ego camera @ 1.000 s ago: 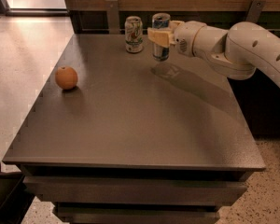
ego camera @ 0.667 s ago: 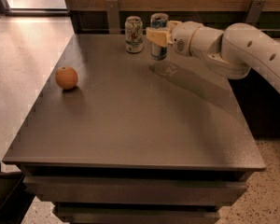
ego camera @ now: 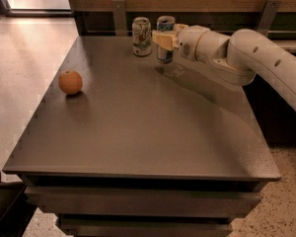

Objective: Move redbull can near 7up can

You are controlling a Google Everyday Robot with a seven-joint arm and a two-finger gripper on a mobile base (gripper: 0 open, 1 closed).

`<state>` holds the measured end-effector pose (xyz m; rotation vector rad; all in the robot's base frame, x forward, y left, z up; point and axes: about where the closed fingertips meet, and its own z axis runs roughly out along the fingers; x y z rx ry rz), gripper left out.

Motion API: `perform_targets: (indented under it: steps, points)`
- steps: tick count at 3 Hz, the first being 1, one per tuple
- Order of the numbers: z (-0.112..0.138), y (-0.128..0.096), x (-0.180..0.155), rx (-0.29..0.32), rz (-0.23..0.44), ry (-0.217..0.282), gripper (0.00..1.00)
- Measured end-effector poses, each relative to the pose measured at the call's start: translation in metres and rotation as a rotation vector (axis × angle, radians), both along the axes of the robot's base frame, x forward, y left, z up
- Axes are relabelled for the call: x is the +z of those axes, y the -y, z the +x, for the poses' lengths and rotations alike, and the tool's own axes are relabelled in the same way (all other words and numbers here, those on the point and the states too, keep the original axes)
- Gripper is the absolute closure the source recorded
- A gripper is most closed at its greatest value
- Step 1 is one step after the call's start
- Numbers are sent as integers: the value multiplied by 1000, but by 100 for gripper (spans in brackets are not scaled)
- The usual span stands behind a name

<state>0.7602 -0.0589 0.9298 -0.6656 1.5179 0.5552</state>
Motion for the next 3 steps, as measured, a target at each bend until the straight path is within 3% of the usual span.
perform_targets:
  steps: [2, 3]
  points:
    - [16, -5, -14, -16, -34, 0, 100]
    - [28, -6, -21, -23, -13, -4, 100]
